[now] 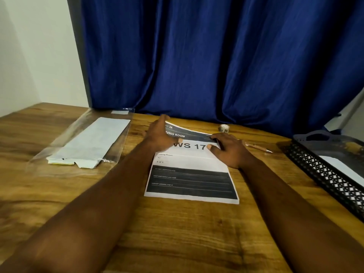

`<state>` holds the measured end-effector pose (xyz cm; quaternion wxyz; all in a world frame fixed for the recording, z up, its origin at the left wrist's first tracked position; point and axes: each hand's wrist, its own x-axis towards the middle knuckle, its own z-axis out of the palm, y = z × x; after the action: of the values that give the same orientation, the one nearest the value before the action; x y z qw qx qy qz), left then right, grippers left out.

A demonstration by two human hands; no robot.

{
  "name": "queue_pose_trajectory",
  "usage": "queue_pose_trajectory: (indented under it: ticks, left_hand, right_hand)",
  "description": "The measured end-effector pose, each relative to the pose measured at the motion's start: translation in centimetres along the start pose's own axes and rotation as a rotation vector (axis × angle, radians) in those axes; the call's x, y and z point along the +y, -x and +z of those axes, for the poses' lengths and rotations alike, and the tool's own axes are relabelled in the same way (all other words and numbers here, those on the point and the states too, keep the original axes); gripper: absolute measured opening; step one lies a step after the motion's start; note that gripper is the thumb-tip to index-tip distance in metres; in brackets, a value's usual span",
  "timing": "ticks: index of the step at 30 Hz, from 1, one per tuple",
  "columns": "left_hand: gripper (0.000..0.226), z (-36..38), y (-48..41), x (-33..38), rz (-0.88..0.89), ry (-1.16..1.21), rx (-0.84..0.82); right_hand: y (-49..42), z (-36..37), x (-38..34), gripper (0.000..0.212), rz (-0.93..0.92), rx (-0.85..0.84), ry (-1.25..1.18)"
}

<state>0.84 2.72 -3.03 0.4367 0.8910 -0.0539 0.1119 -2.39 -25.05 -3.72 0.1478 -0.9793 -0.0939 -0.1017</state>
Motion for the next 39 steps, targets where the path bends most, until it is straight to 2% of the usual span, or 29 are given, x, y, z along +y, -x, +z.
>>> queue_pose_trajectory:
  ticks: [6, 10, 12, 15, 18, 21, 24, 28, 29, 32, 34, 36, 39]
  left_hand:
    - [0.063, -1.1, 0.8, 0.5, -0.058, 0.194, 0.032]
    - [0.036, -1.4, 1.6, 1.1, 0.107, -0.002, 0.015]
    - [0.029, -1.4, 1.9, 1.6, 0.189, -0.088, 0.028]
    - [0.025, -1.3, 2.0, 1.9, 0.266, -0.147, 0.025]
    - [0.027, -0.8, 2.1, 1.8, 0.336, -0.259, 0.027]
    - [0.033, -0.3, 2.3, 1.6, 0.306, -0.368, 0.006]
    - [0.034, -0.1, 2.0, 1.6, 0.263, -0.395, -0.032]
    - [0.012, 0.5, 2.4, 2.4, 0.261, -0.433, -0.074]
    - [0.017, 0.6, 2.5, 2.6, 0.256, -0.445, -0.094]
    - [0.053, 0.8, 3.1, 3.2, 0.169, -0.578, -0.279]
    - [0.067, 1.1, 3.3, 3.4, 0.105, -0.665, -0.37]
    - [0.073, 1.2, 3.4, 3.5, 0.067, -0.685, -0.402]
    - [0.062, 1.3, 3.4, 3.3, 0.07, -0.773, -0.404]
  right_hand:
    - [0.2, -0.1, -0.1, 0.072, 0.011, 0.122, -0.097]
    - [0.8, -0.9, -0.4, 0.096, -0.003, 0.302, -0.103]
    - [1.1, -1.4, -0.9, 0.098, -0.04, 0.343, -0.061]
    - [1.4, -1.9, -1.8, 0.084, -0.088, 0.377, 0.07]
    - [1.2, -1.6, -2.3, 0.044, -0.156, 0.44, 0.185]
    - [1.1, -1.1, -2.5, 0.02, -0.165, 0.345, 0.299]
    - [1.1, -0.7, -2.4, 0.028, -0.1, 0.174, 0.29]
    - [1.6, -1.3, -3.0, 0.036, -0.057, 0.051, 0.218]
    - [1.8, -1.5, -3.4, 0.04, -0.034, 0.022, 0.22]
    - [2.4, -1.8, -4.6, 0.052, 0.01, -0.037, 0.252]
    - [2.5, -1.5, -5.3, 0.063, 0.026, -0.077, 0.271]
    - [2.4, -1.0, -5.9, 0.067, 0.05, -0.101, 0.294]
    - [2.1, -0.6, -6.4, 0.063, 0.086, -0.085, 0.351]
